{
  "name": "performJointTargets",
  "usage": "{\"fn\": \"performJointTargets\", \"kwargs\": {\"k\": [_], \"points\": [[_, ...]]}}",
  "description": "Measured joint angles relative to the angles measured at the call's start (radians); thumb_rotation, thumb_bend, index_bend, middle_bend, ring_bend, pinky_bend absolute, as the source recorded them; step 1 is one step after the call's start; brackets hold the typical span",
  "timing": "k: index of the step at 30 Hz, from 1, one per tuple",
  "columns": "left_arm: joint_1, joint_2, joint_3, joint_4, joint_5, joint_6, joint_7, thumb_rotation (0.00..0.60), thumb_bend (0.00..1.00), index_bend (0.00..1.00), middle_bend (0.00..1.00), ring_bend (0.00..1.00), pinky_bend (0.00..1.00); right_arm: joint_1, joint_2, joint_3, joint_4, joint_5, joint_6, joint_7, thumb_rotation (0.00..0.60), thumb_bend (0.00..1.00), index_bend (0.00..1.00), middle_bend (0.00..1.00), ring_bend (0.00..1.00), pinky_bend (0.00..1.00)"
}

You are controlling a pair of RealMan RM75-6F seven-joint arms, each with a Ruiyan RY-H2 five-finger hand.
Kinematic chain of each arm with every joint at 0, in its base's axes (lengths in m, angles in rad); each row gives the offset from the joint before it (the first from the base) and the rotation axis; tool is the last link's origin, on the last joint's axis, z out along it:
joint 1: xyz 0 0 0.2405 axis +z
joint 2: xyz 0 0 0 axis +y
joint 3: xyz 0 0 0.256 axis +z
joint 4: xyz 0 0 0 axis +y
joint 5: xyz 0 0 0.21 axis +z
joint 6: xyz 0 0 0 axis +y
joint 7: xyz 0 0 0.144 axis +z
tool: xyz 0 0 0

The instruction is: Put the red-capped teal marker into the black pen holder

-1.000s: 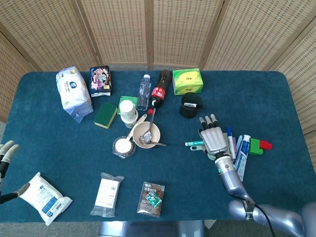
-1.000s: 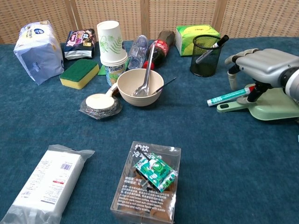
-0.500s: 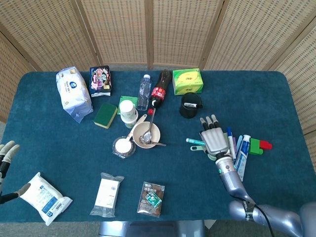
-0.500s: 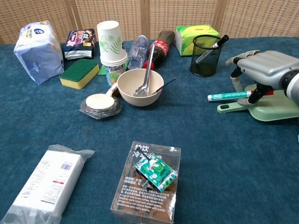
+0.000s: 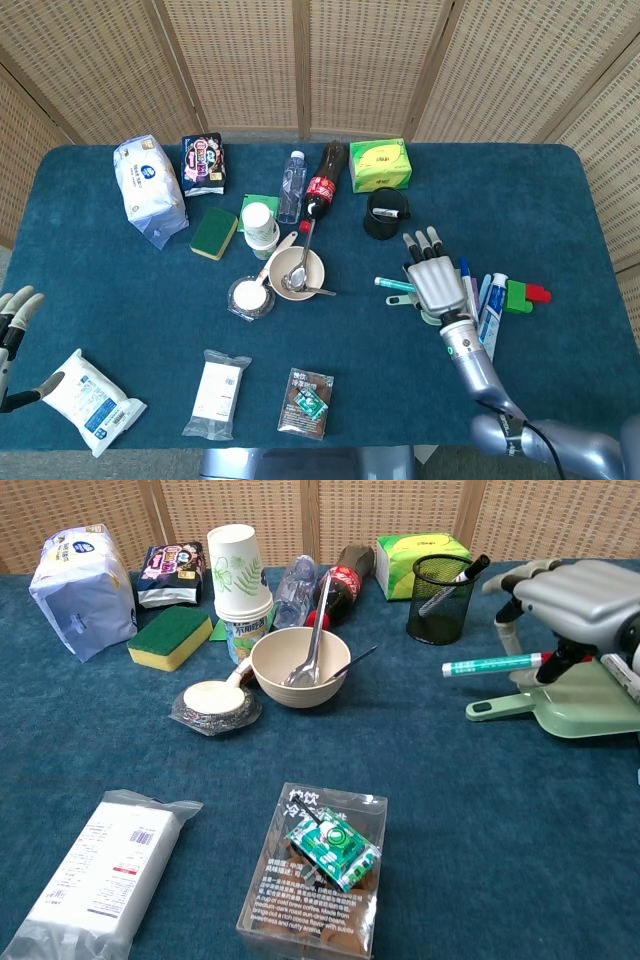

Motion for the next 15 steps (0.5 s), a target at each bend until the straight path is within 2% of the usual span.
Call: {"fn": "performJointTargets", "kwargs": {"k": [6,15], "points": [[0.001,0.003,0.0,0.0,0.001,0.002,-0.008,0.6,0.18,0.0,0.0,0.0,0.0,0.003,0.058,0.01,-0.066,-0.043,0.036,-0.033,0.6,0.38,0.61,0.04,0.0,0.0],[0.003,0.011,0.001,0.001,0.005,0.01,-0.029,0.6,0.18,0.0,0.0,0.0,0.0,0.049,0.17,0.072,-0.143,-0.031,0.031,-0.15,0.6,0.38,0.61,0.04,0.0,0.0]]}}
